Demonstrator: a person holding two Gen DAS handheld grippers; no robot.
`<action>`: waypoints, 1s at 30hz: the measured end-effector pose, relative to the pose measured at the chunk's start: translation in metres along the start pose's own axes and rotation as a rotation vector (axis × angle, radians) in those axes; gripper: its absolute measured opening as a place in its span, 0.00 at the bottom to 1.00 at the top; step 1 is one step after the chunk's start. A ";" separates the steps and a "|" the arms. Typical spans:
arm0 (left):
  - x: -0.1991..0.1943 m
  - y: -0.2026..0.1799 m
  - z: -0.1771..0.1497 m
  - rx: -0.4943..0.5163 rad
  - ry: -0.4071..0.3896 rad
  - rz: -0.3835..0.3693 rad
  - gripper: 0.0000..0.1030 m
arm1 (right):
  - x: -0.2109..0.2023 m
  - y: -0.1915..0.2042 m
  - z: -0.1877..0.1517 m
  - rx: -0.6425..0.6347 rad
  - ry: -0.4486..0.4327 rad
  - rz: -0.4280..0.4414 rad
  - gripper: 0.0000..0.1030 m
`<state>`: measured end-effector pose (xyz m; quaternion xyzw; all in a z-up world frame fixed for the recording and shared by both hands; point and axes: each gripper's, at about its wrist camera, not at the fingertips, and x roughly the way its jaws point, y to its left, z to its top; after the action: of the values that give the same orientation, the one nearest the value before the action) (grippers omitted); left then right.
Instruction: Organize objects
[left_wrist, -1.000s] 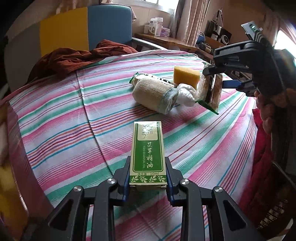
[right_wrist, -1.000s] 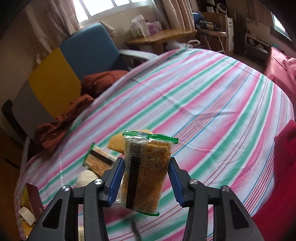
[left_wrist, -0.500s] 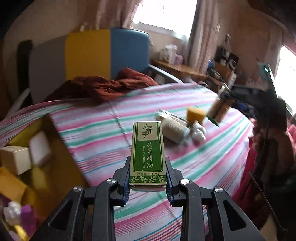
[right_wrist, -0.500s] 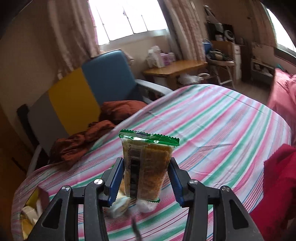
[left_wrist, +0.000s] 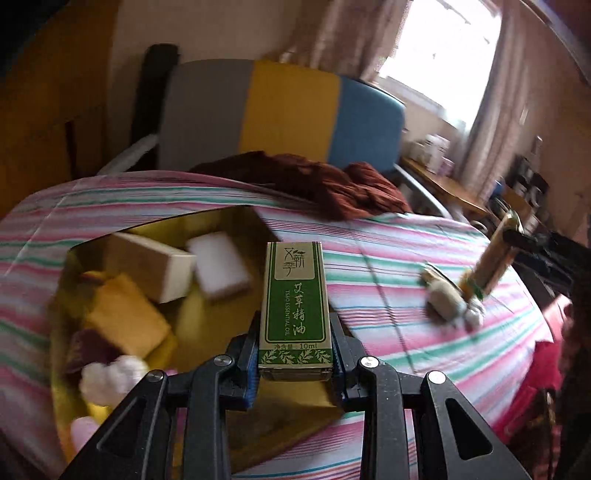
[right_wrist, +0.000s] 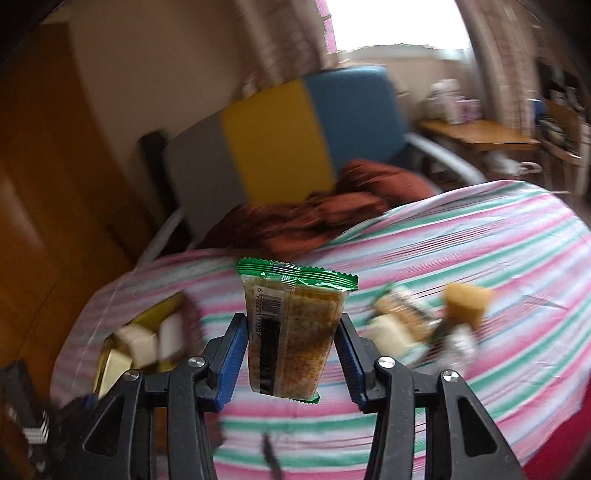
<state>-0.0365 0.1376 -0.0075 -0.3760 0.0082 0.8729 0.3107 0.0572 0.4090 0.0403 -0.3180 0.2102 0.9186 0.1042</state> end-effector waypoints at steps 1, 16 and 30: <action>-0.002 0.006 0.000 -0.015 -0.006 0.018 0.30 | 0.005 0.008 -0.003 -0.014 0.018 0.023 0.47; -0.023 0.058 -0.002 -0.112 -0.036 0.135 0.30 | 0.072 0.112 -0.044 -0.218 0.240 0.182 0.47; -0.023 0.072 0.001 -0.120 -0.044 0.201 0.30 | 0.095 0.145 -0.056 -0.306 0.314 0.193 0.46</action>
<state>-0.0643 0.0676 -0.0076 -0.3719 -0.0133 0.9067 0.1985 -0.0333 0.2599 -0.0132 -0.4473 0.1115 0.8849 -0.0673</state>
